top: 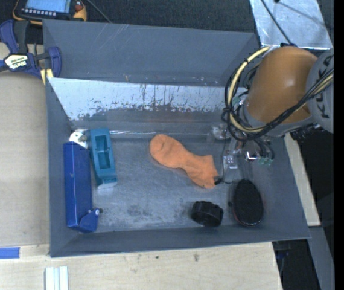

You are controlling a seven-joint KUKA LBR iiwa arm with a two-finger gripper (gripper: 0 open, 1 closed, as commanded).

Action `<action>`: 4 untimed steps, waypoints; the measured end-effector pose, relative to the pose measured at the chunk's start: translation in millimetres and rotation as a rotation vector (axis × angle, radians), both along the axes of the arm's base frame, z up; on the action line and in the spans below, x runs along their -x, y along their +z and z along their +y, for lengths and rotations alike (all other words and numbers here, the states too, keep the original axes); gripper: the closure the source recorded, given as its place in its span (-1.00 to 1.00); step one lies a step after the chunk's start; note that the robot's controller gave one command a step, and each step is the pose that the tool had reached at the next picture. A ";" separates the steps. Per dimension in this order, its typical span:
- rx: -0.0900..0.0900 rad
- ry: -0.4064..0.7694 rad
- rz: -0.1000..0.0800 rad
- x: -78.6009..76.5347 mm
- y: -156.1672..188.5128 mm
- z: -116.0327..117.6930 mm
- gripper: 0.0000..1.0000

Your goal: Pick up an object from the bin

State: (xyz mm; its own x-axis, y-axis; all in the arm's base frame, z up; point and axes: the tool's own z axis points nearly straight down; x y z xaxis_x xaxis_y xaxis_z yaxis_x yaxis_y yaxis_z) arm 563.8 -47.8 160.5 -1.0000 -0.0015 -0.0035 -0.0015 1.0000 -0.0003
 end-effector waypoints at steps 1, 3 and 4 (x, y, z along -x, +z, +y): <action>0.001 -0.008 -0.006 0.1 -39.5 16.8 -1.00; -0.001 -0.103 -0.003 -27.6 -89.5 30.6 1.00; -0.002 -0.095 -0.001 -8.9 -89.6 7.0 1.00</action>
Offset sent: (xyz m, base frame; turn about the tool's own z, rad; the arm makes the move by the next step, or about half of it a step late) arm 0.0261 0.0309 -0.0905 0.1043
